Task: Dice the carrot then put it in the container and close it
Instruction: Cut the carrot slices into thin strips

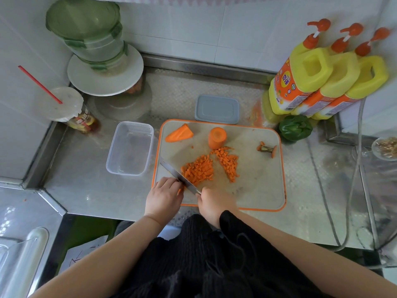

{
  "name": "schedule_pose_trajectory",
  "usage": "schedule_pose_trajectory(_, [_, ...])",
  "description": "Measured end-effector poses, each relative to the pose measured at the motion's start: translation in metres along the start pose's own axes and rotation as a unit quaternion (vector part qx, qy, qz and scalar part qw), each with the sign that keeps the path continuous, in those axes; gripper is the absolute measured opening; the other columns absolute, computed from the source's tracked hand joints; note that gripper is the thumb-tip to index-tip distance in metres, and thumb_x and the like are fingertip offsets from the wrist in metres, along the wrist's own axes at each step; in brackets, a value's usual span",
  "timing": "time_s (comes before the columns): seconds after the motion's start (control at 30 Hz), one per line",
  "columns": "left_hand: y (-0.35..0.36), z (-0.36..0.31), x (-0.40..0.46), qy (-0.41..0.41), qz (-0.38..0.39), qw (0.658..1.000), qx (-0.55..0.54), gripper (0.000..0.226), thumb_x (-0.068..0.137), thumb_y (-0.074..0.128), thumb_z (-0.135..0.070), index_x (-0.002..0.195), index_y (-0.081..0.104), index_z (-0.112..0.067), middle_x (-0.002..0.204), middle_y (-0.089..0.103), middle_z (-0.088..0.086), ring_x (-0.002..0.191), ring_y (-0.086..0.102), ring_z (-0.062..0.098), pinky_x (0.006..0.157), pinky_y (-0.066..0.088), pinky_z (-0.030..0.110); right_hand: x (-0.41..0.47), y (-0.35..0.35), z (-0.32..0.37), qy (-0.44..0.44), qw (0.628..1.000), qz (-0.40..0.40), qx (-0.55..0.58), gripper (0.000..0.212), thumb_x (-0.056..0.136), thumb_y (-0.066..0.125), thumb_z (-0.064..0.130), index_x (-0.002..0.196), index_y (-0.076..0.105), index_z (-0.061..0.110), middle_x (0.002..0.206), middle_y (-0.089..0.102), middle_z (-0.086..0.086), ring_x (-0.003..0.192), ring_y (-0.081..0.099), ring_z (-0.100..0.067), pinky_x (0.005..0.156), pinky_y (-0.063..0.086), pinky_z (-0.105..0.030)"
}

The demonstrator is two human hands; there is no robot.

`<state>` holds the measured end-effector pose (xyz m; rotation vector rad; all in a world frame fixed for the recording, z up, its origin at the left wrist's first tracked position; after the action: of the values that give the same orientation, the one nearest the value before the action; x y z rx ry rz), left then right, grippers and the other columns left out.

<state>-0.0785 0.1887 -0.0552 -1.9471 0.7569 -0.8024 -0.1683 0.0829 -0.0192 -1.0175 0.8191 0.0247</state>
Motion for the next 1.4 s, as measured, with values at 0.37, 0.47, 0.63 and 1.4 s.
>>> schedule_pose_trajectory(0.37, [0.003,0.003,-0.001,0.007,0.007,1.000,-0.008,0.022,0.086,0.053,-0.021,0.076,0.070,-0.011,0.080,0.067,0.001,0.077,0.061,0.025,0.065,0.055,0.036,0.020,0.005,0.004,0.009,1.000,0.013,0.027,0.029,0.103,0.036,0.029,0.097,0.055,0.008,0.076,0.051,-0.002,0.073,0.052,-0.023,0.060,0.037,-0.029])
schedule_pose_trajectory(0.47, [-0.002,0.001,-0.003,0.016,0.000,1.000,-0.008,0.022,0.088,0.055,-0.023,0.079,0.072,-0.013,0.080,0.067,0.000,0.076,0.061,0.025,0.065,0.055,0.035,0.016,-0.001,-0.003,0.011,0.999,0.008,0.051,0.034,0.103,0.034,0.035,0.091,0.052,0.010,0.070,0.048,0.000,0.066,0.049,-0.020,0.053,0.032,-0.028])
schedule_pose_trajectory(0.63, [-0.007,-0.001,-0.006,0.026,-0.004,1.000,-0.003,0.025,0.089,0.054,-0.028,0.078,0.071,-0.012,0.081,0.067,0.000,0.077,0.061,0.024,0.067,0.054,0.033,0.004,0.000,-0.005,-0.004,1.000,0.012,0.014,0.036,0.104,0.031,0.034,0.104,0.055,0.007,0.093,0.064,-0.008,0.076,0.054,-0.024,0.064,0.038,-0.030])
schedule_pose_trajectory(1.4, [-0.004,0.007,-0.011,0.020,0.032,0.999,-0.005,0.026,0.088,0.052,-0.029,0.082,0.074,-0.016,0.081,0.067,-0.002,0.079,0.063,0.022,0.068,0.055,0.030,0.011,-0.002,-0.006,0.006,0.998,0.034,0.050,0.035,0.103,0.035,0.037,0.094,0.053,0.009,0.081,0.055,-0.005,0.075,0.053,-0.024,0.065,0.042,-0.032])
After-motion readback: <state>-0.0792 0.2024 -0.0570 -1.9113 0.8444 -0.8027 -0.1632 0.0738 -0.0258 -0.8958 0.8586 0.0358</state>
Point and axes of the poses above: each hand's wrist, its own x-axis towards the middle knuckle, its own y-axis out of the palm, z = x × y, the point moved 7 cm from there along x, towards the middle knuckle
